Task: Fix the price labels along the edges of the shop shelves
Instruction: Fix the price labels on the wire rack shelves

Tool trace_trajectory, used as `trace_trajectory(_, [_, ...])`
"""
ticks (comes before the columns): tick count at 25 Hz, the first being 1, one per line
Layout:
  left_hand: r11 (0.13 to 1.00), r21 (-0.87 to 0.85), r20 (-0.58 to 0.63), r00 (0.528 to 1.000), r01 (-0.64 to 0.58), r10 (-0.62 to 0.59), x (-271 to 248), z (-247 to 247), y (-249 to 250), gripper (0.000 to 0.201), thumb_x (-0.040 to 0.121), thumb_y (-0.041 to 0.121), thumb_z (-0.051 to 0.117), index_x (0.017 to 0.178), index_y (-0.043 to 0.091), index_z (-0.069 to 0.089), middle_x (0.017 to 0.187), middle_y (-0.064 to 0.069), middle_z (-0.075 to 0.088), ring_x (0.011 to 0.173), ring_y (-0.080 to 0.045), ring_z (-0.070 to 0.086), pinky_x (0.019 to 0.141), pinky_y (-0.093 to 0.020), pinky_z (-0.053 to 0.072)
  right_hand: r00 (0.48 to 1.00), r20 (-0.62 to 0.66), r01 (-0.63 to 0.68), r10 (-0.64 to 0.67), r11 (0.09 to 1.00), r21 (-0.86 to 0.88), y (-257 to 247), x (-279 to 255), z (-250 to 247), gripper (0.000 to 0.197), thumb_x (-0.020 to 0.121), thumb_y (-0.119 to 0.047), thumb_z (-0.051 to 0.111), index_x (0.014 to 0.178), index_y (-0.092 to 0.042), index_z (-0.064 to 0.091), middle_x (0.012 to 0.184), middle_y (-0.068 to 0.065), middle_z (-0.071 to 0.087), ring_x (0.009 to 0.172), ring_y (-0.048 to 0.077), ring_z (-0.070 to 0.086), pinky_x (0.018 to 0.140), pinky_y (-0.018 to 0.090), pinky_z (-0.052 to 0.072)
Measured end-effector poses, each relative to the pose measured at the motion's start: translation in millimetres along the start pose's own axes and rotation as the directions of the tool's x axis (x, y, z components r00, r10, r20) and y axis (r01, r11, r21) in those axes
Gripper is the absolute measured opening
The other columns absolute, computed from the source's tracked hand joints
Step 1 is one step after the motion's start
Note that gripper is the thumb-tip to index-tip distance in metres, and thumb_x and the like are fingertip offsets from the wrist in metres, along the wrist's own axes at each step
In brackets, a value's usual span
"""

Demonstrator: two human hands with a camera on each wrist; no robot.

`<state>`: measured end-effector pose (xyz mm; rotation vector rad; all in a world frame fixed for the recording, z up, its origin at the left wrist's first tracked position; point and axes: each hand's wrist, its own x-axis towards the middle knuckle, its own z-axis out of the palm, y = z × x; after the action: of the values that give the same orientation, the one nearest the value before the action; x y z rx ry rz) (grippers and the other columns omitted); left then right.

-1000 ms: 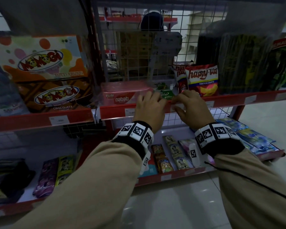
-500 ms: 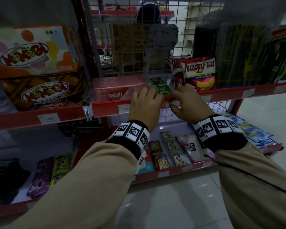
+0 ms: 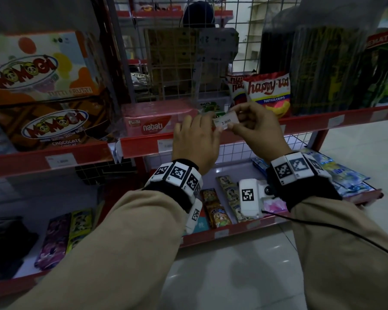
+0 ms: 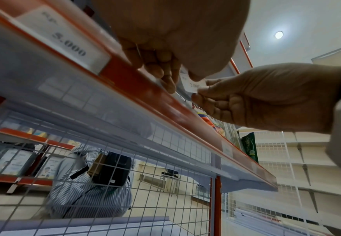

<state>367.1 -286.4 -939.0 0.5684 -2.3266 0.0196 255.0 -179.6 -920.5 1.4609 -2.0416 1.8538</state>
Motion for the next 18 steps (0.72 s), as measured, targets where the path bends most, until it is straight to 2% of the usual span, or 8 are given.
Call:
trace_trajectory(3, [1.0, 0.007, 0.018, 1.0, 0.022, -0.022, 3.0, 0.4, -0.2, 0.028, 0.097, 0.034, 0.04, 0.116, 0.017, 0.052, 0.113, -0.003, 0.058, 0.104, -0.025, 0.045, 0.086, -0.036, 0.026, 0.999, 0.041, -0.002, 0.002, 1.0, -0.003, 4.1, -4.2, 3.3, 0.024, 0.085, -0.003, 0.067, 0.108, -0.007, 0.059, 0.095, 0.006, 0.067, 0.086, 0.012, 0.066, 0.075, 0.022, 0.055])
trace_trajectory(5, [0.999, 0.045, 0.033, 0.999, 0.012, -0.013, 3.7, 0.8, -0.5, 0.023, 0.097, 0.032, 0.04, 0.112, 0.018, 0.051, 0.111, -0.001, 0.056, 0.103, -0.024, 0.044, 0.085, -0.036, 0.027, 0.997, 0.057, 0.064, -0.056, 0.988, -0.14, 6.6, -4.9, 1.8, 0.018, 0.088, -0.006, 0.063, 0.106, -0.011, 0.062, 0.093, 0.0, 0.067, 0.084, 0.01, 0.065, 0.075, 0.017, 0.053])
trace_trajectory(8, [0.998, 0.069, 0.037, 0.999, 0.002, -0.005, 2.4, 1.2, 0.5, 0.023, 0.096, 0.034, 0.04, 0.111, 0.02, 0.051, 0.111, 0.0, 0.055, 0.104, -0.023, 0.044, 0.085, -0.036, 0.028, 0.99, 0.03, 0.142, -0.14, 0.935, -0.325, 9.1, -0.3, -5.7, 0.012, 0.09, -0.009, 0.06, 0.098, -0.015, 0.066, 0.085, -0.013, 0.063, 0.079, -0.004, 0.059, 0.07, 0.004, 0.043])
trace_trajectory(11, [0.997, 0.081, 0.045, 0.999, -0.011, 0.007, 1.7, 1.6, 1.8, 0.027, 0.095, 0.038, 0.041, 0.114, 0.022, 0.05, 0.112, 0.001, 0.055, 0.105, -0.022, 0.044, 0.088, -0.037, 0.029, 0.986, -0.041, 0.138, -0.163, 0.925, -0.354, 12.3, 5.8, -15.6, 0.009, 0.09, -0.009, 0.059, 0.093, -0.015, 0.065, 0.081, -0.017, 0.059, 0.077, -0.015, 0.054, 0.068, 0.001, 0.04])
trace_trajectory(13, [0.996, 0.081, 0.05, 0.998, -0.035, 0.031, 2.1, 1.3, 2.5, 0.029, 0.095, 0.039, 0.043, 0.117, 0.022, 0.051, 0.113, 0.001, 0.055, 0.105, -0.022, 0.045, 0.088, -0.037, 0.03, 0.991, 0.006, 0.128, -0.136, 0.922, -0.366, 14.6, 7.7, -17.3, 0.01, 0.09, -0.008, 0.059, 0.092, -0.016, 0.065, 0.083, -0.011, 0.062, 0.077, -0.011, 0.056, 0.072, 0.006, 0.045])
trace_trajectory(16, [0.987, 0.134, 0.069, 0.994, -0.089, 0.081, 3.4, 1.7, 4.0, 0.03, 0.095, 0.04, 0.042, 0.12, 0.025, 0.051, 0.116, 0.002, 0.054, 0.105, -0.023, 0.046, 0.086, -0.036, 0.031, 0.993, 0.079, 0.115, -0.091, 0.913, -0.391, 15.3, 8.6, -15.7, 0.009, 0.088, -0.007, 0.062, 0.093, -0.012, 0.068, 0.089, -0.001, 0.065, 0.086, 0.011, 0.062, 0.086, 0.032, 0.051])
trace_trajectory(18, [0.982, 0.161, 0.084, 0.993, -0.1, 0.087, 3.8, 2.6, 4.6, 0.027, 0.095, 0.036, 0.043, 0.119, 0.025, 0.052, 0.117, 0.0, 0.053, 0.106, -0.024, 0.045, 0.085, -0.037, 0.03, 0.991, 0.102, 0.119, -0.082, 0.881, -0.457, 14.9, 8.9, -15.8, 0.011, 0.087, -0.009, 0.063, 0.096, -0.011, 0.069, 0.093, 0.003, 0.06, 0.094, 0.023, 0.059, 0.089, 0.041, 0.048])
